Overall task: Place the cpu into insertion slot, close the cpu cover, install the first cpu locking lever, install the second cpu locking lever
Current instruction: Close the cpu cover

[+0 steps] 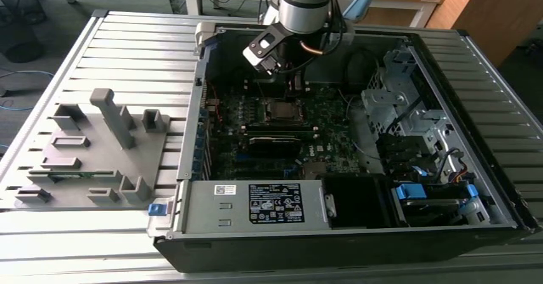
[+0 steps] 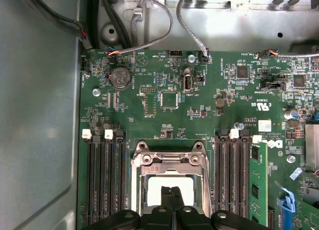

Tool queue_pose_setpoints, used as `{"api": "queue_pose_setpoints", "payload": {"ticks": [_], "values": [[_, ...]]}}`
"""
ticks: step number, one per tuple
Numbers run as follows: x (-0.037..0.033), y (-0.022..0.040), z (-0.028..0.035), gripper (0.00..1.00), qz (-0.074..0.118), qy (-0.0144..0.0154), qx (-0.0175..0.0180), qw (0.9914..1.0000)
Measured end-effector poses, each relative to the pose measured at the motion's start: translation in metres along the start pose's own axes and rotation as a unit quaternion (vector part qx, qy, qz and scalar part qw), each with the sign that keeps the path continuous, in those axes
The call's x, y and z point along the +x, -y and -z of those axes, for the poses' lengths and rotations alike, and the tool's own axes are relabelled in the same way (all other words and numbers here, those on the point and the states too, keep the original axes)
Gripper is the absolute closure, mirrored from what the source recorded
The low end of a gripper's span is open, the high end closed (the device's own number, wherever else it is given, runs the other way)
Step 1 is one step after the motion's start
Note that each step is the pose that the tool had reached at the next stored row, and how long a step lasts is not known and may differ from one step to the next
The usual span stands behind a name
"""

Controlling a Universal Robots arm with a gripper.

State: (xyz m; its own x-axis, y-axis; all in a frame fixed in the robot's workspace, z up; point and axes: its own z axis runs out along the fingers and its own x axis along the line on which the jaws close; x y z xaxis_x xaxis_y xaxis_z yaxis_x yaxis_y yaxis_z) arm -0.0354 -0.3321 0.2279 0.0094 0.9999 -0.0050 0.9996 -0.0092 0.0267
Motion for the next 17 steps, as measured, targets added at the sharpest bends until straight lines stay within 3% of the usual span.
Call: {"api": "queue_pose_setpoints", "payload": {"ticks": [12,17], "values": [[0.0000,0.0010,-0.0016,0.90,0.003,-0.0001,0.0000,1.00000],[0.0000,0.0010,-0.0019,0.90,0.022,-0.0006,-0.0001,0.99977]]}}
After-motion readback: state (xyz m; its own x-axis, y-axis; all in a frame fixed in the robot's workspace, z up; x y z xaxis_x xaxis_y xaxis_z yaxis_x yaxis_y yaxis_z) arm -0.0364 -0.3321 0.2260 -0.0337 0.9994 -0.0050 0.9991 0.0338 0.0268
